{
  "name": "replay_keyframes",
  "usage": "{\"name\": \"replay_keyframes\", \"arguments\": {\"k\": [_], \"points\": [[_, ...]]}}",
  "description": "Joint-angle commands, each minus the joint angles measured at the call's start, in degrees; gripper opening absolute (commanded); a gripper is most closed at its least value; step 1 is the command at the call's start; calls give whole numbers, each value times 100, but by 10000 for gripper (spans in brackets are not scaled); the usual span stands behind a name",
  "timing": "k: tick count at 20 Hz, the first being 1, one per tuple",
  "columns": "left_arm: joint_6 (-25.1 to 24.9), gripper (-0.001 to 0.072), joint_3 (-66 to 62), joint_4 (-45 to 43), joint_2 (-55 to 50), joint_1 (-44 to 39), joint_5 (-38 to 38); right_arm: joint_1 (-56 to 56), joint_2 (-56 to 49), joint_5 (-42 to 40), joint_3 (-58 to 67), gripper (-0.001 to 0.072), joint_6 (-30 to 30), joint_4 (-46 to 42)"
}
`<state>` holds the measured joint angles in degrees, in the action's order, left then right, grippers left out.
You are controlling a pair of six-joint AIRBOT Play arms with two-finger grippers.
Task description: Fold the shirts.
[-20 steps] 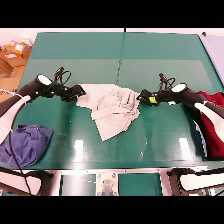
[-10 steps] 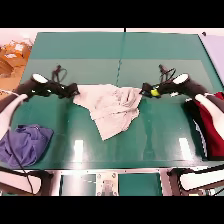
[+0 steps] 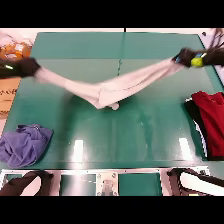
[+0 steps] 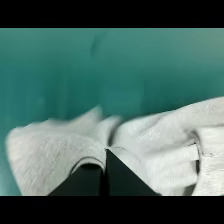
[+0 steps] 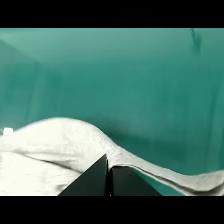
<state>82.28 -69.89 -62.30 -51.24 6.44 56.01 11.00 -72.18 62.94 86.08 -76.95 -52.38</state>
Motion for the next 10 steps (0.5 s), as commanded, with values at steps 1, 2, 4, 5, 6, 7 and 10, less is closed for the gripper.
{"name": "replay_keyframes", "arguments": {"k": [1, 2, 4, 5, 6, 7, 10], "points": [[46, 19, -566, 138, 1604, 33, -483, 50, 850, 273, 1001, 11, -234, 227], [-35, 19, -892, 127, 1834, 33, -651, 50, 1121, 275, 1213, 11, -260, 232], [-50, 19, -1631, -4, 2059, 33, -1012, 55, 1803, 275, 1419, 11, -262, 192], [-48, 20, -2024, -208, 2070, 33, -1104, 55, 2197, 289, 1416, 11, -389, 44], [-48, 20, -2312, -404, 2063, 33, -1200, 52, 2531, 396, 1416, 11, -619, -181], [-50, 19, -2500, -614, 2035, 33, -1366, 52, 2863, 605, 1397, 11, -894, -514], [-133, 20, -2579, -800, 1770, 33, -1912, 52, 3589, 1373, 922, 12, -1604, -1182]]}}
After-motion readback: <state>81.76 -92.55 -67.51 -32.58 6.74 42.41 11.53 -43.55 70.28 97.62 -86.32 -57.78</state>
